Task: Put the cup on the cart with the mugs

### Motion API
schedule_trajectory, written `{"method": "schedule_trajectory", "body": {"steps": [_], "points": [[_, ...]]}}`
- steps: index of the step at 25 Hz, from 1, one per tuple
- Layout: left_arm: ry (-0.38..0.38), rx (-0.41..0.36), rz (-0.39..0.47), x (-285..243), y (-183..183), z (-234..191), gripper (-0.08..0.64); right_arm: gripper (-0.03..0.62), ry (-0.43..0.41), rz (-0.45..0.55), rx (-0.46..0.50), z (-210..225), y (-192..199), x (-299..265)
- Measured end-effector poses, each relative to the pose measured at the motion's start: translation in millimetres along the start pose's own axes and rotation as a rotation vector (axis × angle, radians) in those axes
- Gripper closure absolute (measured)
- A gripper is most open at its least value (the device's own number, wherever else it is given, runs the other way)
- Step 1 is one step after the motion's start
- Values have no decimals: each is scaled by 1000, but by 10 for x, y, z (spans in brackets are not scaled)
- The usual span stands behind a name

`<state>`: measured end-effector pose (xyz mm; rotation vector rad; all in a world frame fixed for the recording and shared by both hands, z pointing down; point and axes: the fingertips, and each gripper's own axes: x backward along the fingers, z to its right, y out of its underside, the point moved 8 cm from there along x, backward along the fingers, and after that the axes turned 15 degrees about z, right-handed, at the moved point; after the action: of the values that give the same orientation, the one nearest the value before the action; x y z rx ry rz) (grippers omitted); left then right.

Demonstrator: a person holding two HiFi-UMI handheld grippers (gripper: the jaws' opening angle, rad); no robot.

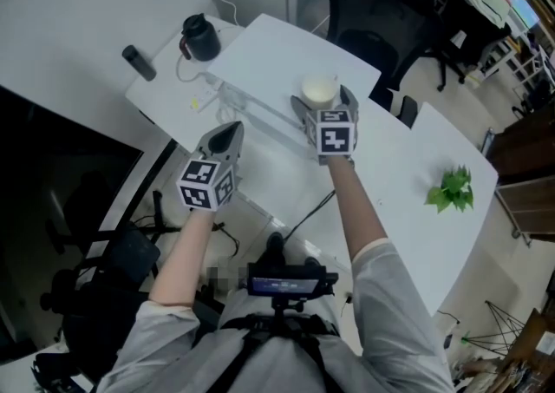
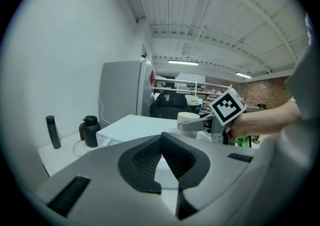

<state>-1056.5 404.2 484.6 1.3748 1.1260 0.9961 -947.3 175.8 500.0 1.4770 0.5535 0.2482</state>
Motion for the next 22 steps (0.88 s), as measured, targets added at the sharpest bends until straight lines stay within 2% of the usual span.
{"method": "schedule_trajectory", "body": {"steps": [4,5,6,22], "points": [[7,2,-5,-18,27,-75,560,72,-19,12,7,-7,21,-83],[8,3,-7,-27,32,-85,560,139,-18,18,13,-1,23,-94],[10,4,-9,-34,38,-89,560,161,-16,20,20,5,25,-94],[52,-1,-21,-101,92,-151,560,164,12,39,8,71,-34,-7]]}}
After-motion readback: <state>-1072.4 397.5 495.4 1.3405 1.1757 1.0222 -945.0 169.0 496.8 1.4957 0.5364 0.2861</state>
